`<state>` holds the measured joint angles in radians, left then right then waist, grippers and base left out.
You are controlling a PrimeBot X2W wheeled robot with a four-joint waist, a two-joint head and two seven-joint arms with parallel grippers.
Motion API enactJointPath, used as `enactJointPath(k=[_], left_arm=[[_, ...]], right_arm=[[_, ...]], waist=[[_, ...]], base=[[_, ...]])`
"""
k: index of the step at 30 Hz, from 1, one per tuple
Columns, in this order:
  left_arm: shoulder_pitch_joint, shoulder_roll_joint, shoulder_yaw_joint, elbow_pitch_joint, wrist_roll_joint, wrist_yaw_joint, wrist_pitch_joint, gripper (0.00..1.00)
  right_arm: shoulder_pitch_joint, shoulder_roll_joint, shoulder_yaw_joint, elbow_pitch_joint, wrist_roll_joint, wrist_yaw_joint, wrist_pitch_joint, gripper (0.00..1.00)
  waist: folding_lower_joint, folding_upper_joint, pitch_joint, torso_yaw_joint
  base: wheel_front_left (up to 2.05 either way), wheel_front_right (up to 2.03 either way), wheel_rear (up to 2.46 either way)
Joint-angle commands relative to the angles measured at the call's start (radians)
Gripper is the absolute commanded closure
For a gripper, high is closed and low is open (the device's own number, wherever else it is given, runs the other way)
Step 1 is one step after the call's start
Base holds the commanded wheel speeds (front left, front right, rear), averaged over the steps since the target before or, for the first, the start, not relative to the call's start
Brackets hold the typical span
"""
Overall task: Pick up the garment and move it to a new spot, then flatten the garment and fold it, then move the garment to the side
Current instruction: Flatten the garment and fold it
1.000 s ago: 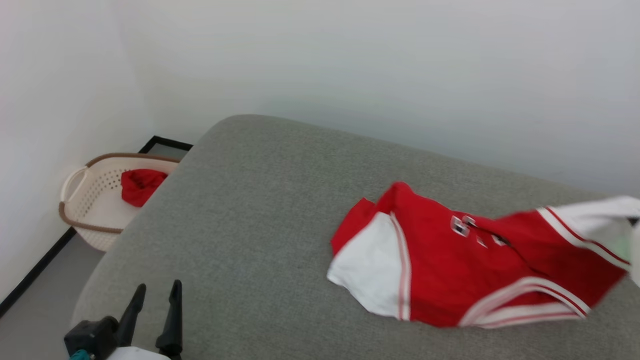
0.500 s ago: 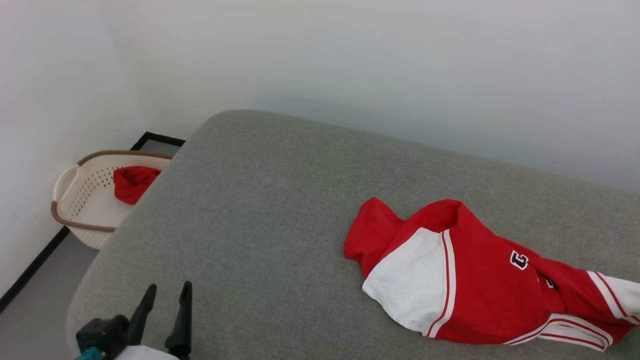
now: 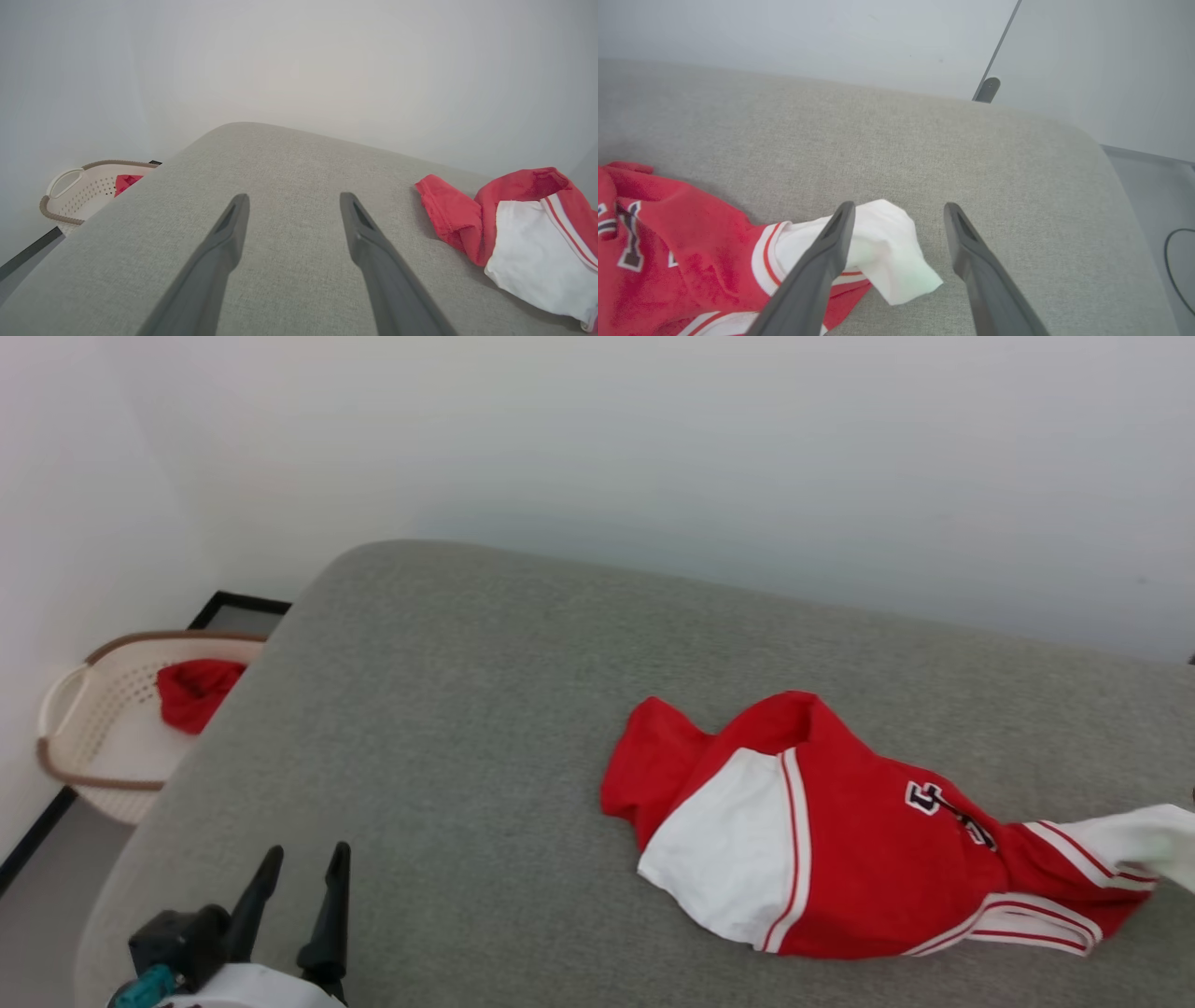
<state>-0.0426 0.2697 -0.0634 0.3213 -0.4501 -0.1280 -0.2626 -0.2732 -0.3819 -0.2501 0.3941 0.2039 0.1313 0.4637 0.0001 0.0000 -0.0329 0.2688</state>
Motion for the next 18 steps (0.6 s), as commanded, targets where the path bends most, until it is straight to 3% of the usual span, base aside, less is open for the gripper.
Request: enactJointPath(k=[1,7,13,18], left_arm=[[-0.01,0.011,-0.003,-0.015,-0.013,-0.003,0.006,0.0],[-0.023,0.047,-0.021,-0.082,-0.031,-0.003,0.06,0.0],[-0.039,0.086,-0.051,-0.17,-0.087,-0.003,0.177,0.0],[-0.076,0.104,-0.073,-0.23,-0.164,-0.002,0.342,0.0]], right_arm=[[-0.017,-0.011,0.021,-0.032,0.009,-0.001,-0.025,0.0],[-0.016,-0.019,0.066,-0.162,0.044,-0.001,-0.104,0.0],[0.044,0.034,0.076,-0.302,0.055,-0.001,-0.188,0.0],[0.123,0.111,0.059,-0.414,0.042,-0.001,-0.239,0.0]], waist=[[-0.0001,0.0,-0.007,-0.04],[-0.0001,0.0,-0.01,-0.105],[-0.0001,0.0,-0.011,-0.177],[-0.0001,0.0,-0.008,-0.229]], base=[[0.0,0.0,0.0],[0.0,0.0,0.0],[0.0,0.0,0.0],[0.0,0.0,0.0]])
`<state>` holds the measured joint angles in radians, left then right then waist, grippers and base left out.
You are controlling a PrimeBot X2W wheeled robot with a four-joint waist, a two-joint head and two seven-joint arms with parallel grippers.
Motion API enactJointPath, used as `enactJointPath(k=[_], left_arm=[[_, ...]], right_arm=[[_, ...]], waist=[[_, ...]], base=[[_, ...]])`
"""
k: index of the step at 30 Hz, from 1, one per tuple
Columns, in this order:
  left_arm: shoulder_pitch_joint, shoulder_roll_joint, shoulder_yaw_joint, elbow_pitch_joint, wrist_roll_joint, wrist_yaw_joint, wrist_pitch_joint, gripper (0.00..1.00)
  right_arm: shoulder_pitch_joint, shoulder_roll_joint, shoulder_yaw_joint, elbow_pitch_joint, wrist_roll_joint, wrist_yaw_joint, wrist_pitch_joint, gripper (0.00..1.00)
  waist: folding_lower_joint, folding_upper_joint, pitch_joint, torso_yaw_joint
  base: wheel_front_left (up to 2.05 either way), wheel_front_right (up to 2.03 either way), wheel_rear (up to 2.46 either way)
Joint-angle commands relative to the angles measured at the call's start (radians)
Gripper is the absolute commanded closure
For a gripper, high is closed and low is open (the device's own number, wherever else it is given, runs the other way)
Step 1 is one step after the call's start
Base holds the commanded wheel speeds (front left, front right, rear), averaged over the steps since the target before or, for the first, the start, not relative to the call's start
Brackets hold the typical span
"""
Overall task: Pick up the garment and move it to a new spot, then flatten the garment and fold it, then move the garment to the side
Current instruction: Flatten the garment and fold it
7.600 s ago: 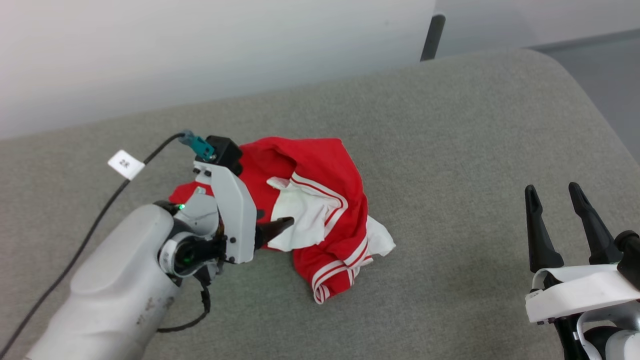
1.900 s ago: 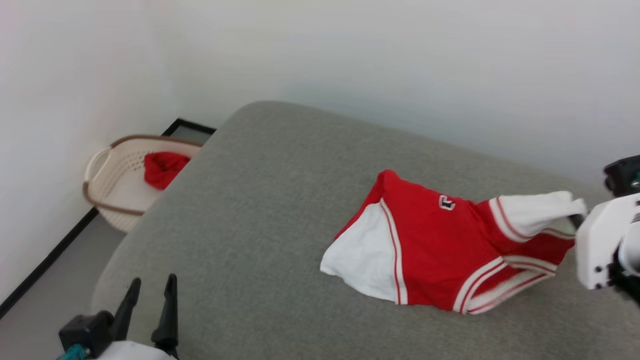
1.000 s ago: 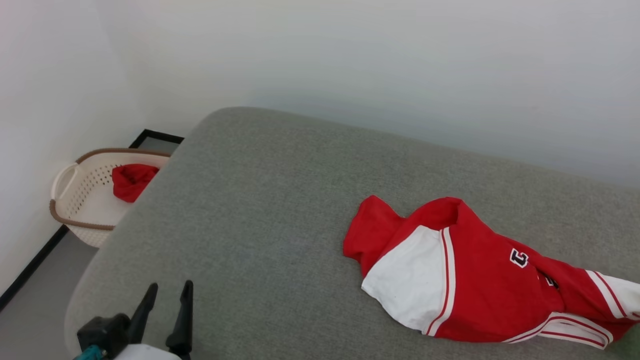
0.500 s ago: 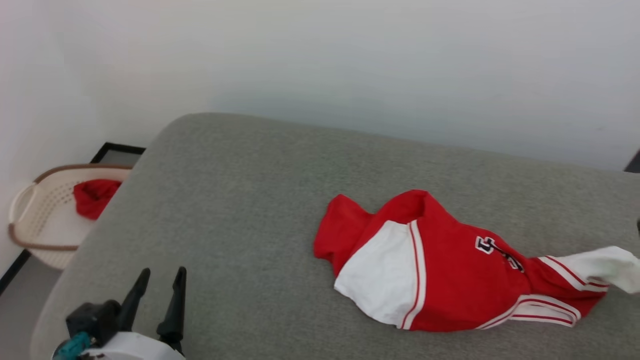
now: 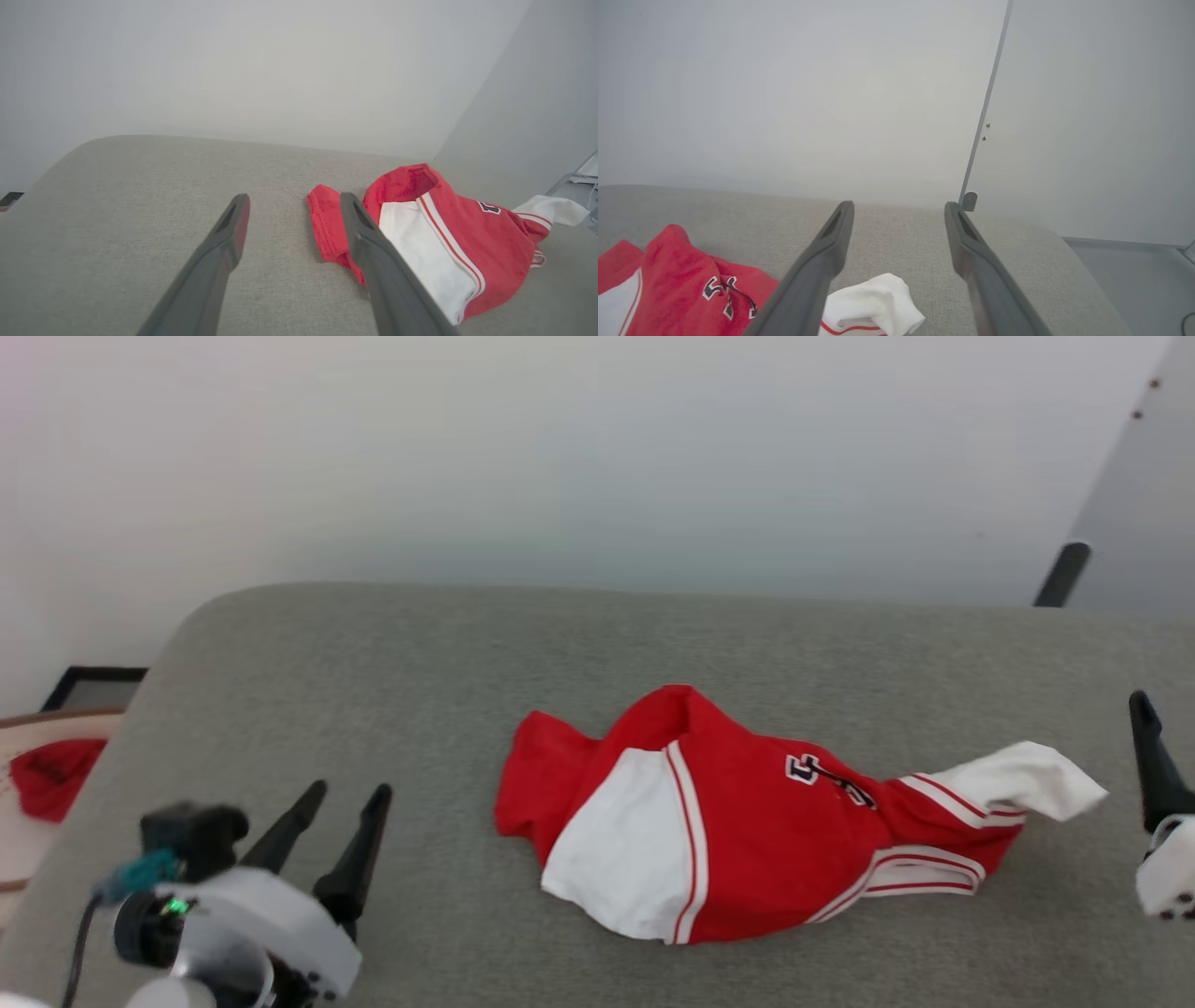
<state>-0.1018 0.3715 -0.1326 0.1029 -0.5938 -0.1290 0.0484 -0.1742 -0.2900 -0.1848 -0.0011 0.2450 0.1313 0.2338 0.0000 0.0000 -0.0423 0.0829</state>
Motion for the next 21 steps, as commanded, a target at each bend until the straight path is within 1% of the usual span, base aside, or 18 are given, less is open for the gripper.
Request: enactJointPath(k=[1,5,6,7,11,14,16,18,21], left_arm=[[-0.027,0.005,-0.009,-0.022,-0.037,-0.001,0.072,0.0],[-0.077,0.015,-0.028,-0.039,-0.117,0.017,0.258,0.0],[-0.09,0.014,-0.031,-0.036,-0.143,0.028,0.31,0.0],[-0.09,0.014,-0.031,-0.036,-0.143,0.028,0.31,0.0],[-0.155,0.024,-0.06,-0.013,-0.217,0.07,0.527,0.0],[-0.193,0.018,-0.077,0.017,-0.268,0.11,0.656,0.0],[-0.217,0.023,-0.09,0.04,-0.284,0.131,0.726,0.0],[-0.234,0.03,-0.112,0.063,-0.287,0.143,0.785,0.0],[-0.254,0.029,-0.13,0.1,-0.296,0.16,0.844,0.0]], right_arm=[[0.039,0.034,-0.009,-0.042,-0.006,-0.001,-0.02,0.0],[0.09,0.089,-0.02,-0.112,-0.028,-0.001,-0.06,0.0],[0.095,0.099,-0.019,-0.126,-0.031,-0.001,-0.07,0.0],[0.095,0.099,-0.019,-0.126,-0.031,-0.001,-0.07,0.0],[0.104,0.137,-0.02,-0.158,-0.043,-0.001,-0.092,0.0],[0.097,0.149,-0.015,-0.17,-0.047,-0.001,-0.09,0.0],[0.089,0.153,-0.012,-0.173,-0.049,-0.001,-0.089,0.0],[0.083,0.156,-0.011,-0.176,-0.048,-0.001,-0.092,0.0],[0.078,0.159,-0.011,-0.176,-0.046,-0.001,-0.095,0.0]], waist=[[0.0,0.0,0.002,-0.054],[0.0,0.0,0.012,-0.092],[0.0,0.0,0.016,-0.103],[0.0,0.0,0.016,-0.103],[0.0,0.0,0.028,-0.139],[0.0,0.0,0.036,-0.163],[0.0,0.0,0.043,-0.177],[0.0,0.0,0.052,-0.189],[0.0,0.0,0.067,-0.207]], base=[[0.0,0.0,0.0],[0.0,0.0,0.0],[0.0,0.0,0.0],[0.0,0.0,0.0],[0.0,0.0,0.0],[0.0,0.0,0.0],[0.0,0.0,0.0],[0.0,0.0,0.0],[0.0,0.0,0.0]])
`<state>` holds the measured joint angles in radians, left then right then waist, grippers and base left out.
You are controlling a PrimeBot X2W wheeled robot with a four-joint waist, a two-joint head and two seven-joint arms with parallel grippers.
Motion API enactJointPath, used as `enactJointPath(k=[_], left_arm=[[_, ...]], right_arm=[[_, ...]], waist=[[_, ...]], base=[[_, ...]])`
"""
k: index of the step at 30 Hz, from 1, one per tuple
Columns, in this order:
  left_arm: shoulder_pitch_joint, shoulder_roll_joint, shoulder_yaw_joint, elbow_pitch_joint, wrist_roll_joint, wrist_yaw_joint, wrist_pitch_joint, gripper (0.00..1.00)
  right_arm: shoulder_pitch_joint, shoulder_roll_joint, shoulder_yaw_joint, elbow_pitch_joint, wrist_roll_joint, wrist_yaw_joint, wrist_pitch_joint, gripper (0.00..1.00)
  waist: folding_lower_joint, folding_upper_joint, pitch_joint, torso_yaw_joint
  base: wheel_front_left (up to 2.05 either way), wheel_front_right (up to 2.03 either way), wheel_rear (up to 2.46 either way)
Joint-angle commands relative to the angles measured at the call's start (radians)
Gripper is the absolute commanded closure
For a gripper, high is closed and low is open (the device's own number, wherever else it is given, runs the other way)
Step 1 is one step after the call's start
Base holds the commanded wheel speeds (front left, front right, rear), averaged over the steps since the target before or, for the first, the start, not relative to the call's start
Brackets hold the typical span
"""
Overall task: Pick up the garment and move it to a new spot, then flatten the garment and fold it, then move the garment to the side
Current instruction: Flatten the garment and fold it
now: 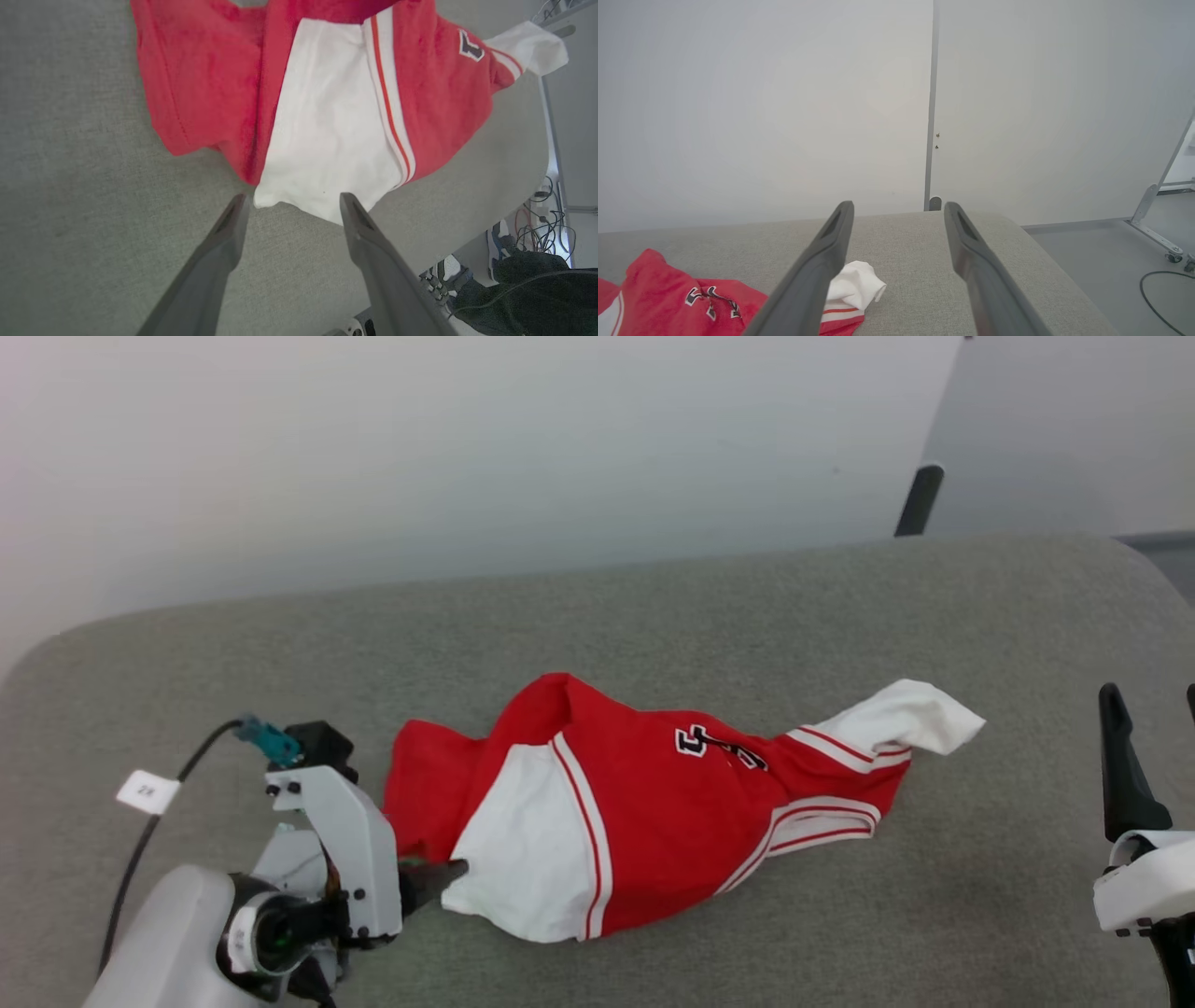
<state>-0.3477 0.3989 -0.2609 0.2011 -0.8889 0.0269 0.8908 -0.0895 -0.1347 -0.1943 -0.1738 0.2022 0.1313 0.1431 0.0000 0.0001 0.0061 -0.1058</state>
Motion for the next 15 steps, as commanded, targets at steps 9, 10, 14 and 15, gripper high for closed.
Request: enactJointPath(k=[9,10,14,15], left_arm=[[-0.056,0.017,-0.046,0.1,0.033,-0.008,0.041,0.0],[-0.061,0.017,-0.048,0.113,0.038,-0.014,0.034,0.0],[-0.074,0.018,-0.057,0.16,0.048,-0.028,0.018,0.0],[-0.078,0.019,-0.058,0.17,0.05,-0.031,0.013,0.0]], right_arm=[[-0.027,0.008,0.001,-0.003,-0.003,-0.001,-0.007,0.0],[-0.029,0.008,0.002,-0.002,-0.001,-0.001,-0.008,0.0],[-0.037,0.006,0.004,-0.001,0.001,-0.001,-0.009,0.0],[-0.038,0.007,0.004,-0.002,0.002,-0.001,-0.009,0.0]], waist=[[0.0,-0.0001,0.067,-0.056],[0.0,-0.0001,0.071,-0.058],[0.0,-0.0001,0.082,-0.065],[0.0,-0.0001,0.084,-0.066]], base=[[0.0,0.0,0.0],[0.0,0.0,0.0],[0.0,0.0,0.0],[0.0,0.0,0.0]])
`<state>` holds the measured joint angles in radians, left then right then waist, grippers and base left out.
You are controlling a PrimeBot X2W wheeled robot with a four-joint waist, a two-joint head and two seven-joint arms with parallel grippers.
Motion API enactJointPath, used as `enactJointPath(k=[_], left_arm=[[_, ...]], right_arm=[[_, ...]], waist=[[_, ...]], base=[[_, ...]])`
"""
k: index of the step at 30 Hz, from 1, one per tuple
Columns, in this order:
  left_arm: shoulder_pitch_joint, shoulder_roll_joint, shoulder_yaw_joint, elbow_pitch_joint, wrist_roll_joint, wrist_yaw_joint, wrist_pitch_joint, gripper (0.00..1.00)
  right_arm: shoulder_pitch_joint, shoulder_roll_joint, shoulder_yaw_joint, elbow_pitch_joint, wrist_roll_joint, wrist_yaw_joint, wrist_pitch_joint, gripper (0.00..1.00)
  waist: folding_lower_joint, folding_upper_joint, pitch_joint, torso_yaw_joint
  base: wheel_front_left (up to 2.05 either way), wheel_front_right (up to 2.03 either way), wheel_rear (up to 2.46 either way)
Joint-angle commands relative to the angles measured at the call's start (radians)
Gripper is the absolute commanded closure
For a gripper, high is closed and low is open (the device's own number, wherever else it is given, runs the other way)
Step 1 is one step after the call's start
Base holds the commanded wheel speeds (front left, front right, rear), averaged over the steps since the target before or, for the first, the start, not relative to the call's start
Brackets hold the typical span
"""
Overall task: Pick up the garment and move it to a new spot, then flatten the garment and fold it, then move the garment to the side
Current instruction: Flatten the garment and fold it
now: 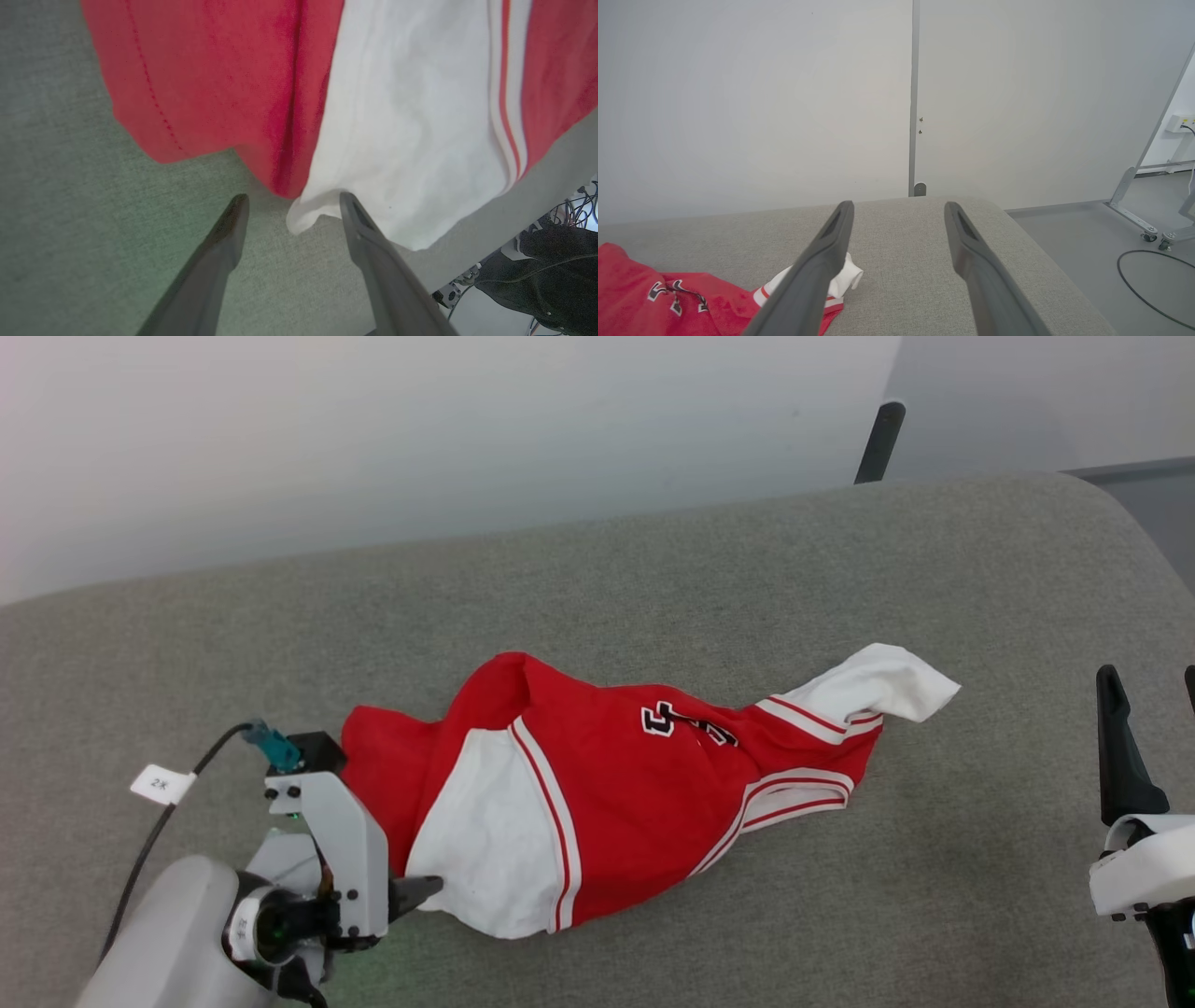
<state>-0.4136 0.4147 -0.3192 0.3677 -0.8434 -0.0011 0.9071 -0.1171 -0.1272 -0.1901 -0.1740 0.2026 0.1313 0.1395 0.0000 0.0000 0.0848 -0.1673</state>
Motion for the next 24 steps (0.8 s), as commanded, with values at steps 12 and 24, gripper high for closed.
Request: enactJointPath(k=[12,24], left_arm=[[-0.049,-0.018,-0.007,0.112,-0.01,-0.039,-0.025,1.0],[-0.078,-0.013,0.006,0.102,-0.044,-0.031,0.014,1.0]], right_arm=[[-0.022,0.001,0.007,-0.006,-0.004,-0.001,-0.004,0.0],[-0.01,-0.001,-0.003,-0.003,-0.009,-0.001,0.002,0.0]], waist=[[0.0,0.0,0.026,0.004],[0.0,0.0,0.008,0.042]], base=[[0.0,0.0,0.0],[0.0,0.0,0.0]])
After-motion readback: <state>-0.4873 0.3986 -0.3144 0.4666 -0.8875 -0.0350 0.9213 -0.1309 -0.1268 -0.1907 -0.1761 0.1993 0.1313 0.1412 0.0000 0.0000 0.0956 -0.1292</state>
